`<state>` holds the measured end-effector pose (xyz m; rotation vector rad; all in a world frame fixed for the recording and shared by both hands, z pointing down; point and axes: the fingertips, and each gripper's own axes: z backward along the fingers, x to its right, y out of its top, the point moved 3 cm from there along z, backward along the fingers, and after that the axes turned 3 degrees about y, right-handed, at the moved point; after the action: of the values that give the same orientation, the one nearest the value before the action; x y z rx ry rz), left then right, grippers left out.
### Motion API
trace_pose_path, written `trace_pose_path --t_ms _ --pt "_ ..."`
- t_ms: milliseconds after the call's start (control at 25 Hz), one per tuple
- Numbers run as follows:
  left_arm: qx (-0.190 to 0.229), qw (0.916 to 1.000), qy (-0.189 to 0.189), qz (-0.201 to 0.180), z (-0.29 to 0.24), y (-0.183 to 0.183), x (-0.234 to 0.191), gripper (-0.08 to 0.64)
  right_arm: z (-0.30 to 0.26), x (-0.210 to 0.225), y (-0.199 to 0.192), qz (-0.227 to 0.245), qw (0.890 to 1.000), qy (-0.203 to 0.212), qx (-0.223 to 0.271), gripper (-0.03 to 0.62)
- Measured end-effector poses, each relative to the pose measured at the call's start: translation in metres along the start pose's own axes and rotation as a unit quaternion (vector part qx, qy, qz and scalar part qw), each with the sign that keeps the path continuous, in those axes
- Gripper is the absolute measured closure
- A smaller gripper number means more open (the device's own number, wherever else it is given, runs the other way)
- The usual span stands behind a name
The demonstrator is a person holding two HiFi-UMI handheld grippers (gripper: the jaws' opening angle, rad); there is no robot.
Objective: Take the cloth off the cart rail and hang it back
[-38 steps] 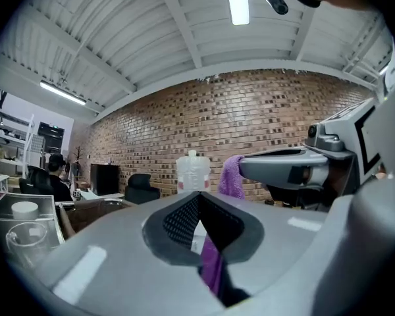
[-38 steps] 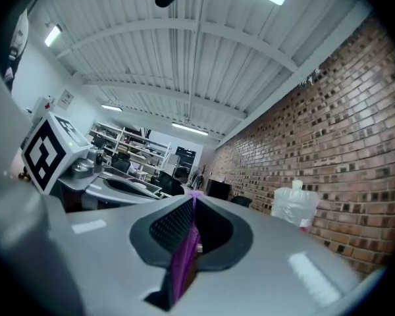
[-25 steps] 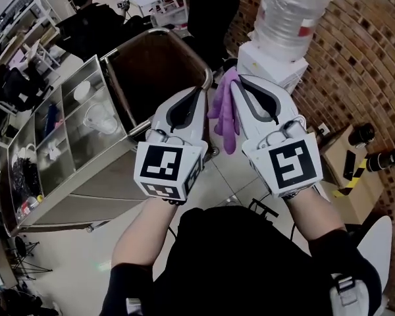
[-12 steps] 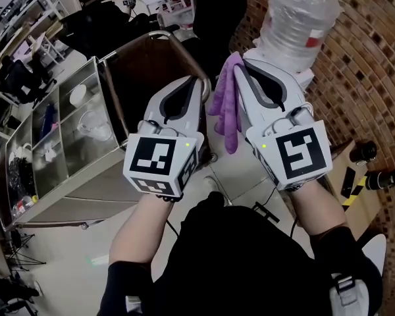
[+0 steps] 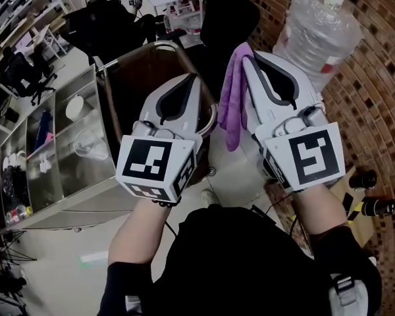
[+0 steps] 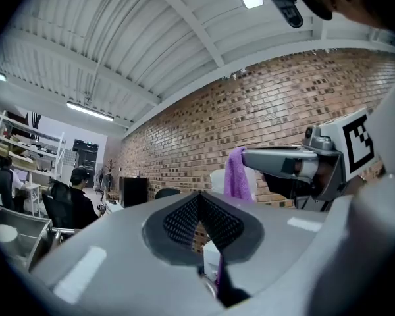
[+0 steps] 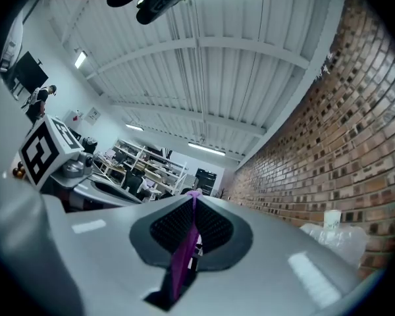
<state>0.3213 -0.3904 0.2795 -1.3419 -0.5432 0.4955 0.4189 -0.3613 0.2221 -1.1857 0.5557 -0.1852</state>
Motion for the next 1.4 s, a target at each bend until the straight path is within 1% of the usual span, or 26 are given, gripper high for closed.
trace_pose_path --t_ms 120,240,480,840,960,1120,1400 --pt "0.006 1.0000 0.007 0.001 -0.015 0.007 -0.016 0.563 -0.021 0.013 0.008 0.003 1.000 0.004 0.012 0.580" --pt "0.009 0.9997 0.021 -0.002 -0.022 0.009 -0.034 0.563 -0.043 0.016 0.010 0.002 1.000 0.016 0.023 0.580" --pt "0.016 0.9985 0.052 -0.012 -0.023 0.018 -0.073 0.563 -0.087 0.006 0.031 0.003 0.997 0.050 0.054 0.580" --pt "0.024 0.9922 0.120 -0.023 -0.004 0.031 -0.127 0.563 -0.141 -0.017 0.053 -0.004 0.991 0.105 0.086 0.580" --pt "0.021 0.9897 0.140 -0.023 0.001 0.030 -0.141 0.563 -0.159 -0.024 0.048 -0.012 0.989 0.123 0.084 0.580" --pt "0.011 0.9867 0.160 -0.026 -0.001 0.019 -0.152 0.563 -0.178 -0.028 0.034 -0.023 0.986 0.145 0.082 0.580" --pt "-0.007 0.9795 0.198 -0.036 -0.021 0.006 -0.168 0.563 -0.214 -0.016 0.005 -0.049 0.979 0.181 0.080 0.580"
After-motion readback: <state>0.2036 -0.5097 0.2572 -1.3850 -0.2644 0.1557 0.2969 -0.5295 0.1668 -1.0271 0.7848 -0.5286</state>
